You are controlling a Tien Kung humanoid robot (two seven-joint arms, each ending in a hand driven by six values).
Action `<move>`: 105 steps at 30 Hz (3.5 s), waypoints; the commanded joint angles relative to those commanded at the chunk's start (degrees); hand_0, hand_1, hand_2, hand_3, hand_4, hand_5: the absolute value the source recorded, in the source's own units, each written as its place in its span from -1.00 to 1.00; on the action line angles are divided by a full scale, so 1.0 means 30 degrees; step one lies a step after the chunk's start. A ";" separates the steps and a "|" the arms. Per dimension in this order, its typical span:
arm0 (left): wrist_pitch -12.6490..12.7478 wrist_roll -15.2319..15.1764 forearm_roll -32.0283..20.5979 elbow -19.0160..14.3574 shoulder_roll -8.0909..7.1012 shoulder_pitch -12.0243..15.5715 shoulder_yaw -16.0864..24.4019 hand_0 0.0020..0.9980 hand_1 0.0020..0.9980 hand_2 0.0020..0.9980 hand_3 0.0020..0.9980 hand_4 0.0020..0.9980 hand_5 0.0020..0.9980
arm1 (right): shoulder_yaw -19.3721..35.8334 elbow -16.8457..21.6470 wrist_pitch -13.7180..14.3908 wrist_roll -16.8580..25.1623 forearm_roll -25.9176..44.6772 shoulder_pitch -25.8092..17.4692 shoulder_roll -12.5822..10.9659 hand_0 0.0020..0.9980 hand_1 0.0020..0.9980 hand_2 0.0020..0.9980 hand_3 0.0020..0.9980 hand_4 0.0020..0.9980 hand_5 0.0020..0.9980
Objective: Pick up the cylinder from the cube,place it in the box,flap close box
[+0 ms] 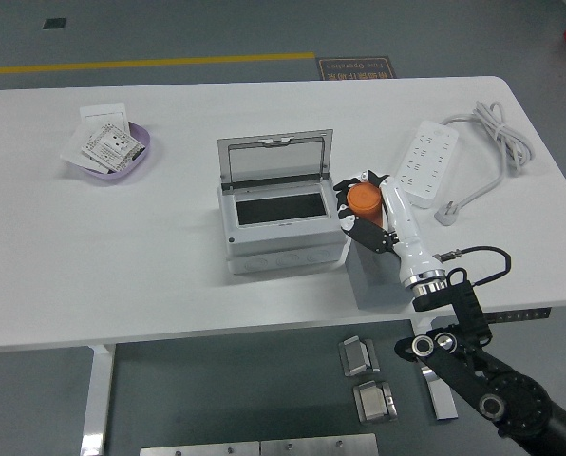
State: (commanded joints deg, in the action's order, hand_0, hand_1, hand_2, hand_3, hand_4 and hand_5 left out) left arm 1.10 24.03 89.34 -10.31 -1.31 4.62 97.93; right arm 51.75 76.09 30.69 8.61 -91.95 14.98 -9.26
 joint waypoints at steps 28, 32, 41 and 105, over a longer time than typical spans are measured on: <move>0.0017 0.0259 0.0340 0.0000 -0.0378 -0.0169 0.0274 0.29 0.30 0.13 0.34 0.40 -0.35 | -0.5453 -0.5784 -0.3107 -0.4665 -0.5780 0.7909 0.1525 -0.98 -0.71 -0.52 -0.55 -1.00 -1.00; 0.0003 0.0251 0.0406 0.0000 -0.0370 -0.0227 0.0286 0.29 0.30 0.13 0.34 0.40 -0.35 | -0.5959 -0.6243 -0.3132 -0.3997 -0.5439 0.8268 0.1423 -0.98 -0.71 -0.52 -0.55 -1.00 -1.00; -0.0038 0.0163 0.0519 0.0000 -0.0336 -0.0374 0.0255 0.29 0.30 0.13 0.34 0.40 -0.35 | -0.6214 -0.6794 -0.3341 -0.2511 -0.5680 0.8760 0.1159 -0.85 -0.67 -0.37 -0.49 -1.00 -1.00; -0.0041 0.0125 0.0413 0.0000 -0.0299 -0.0379 0.0085 0.29 0.30 0.12 0.33 0.39 -0.35 | -0.4189 -0.5593 -0.3248 -0.1341 -0.0136 0.9330 -0.0017 0.30 0.21 0.26 0.52 0.78 -0.10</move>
State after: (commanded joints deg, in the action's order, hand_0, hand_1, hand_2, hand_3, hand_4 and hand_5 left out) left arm 0.97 24.40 90.58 -10.31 -2.21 3.48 98.19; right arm 39.19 59.31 20.94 4.58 -92.35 42.97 -9.31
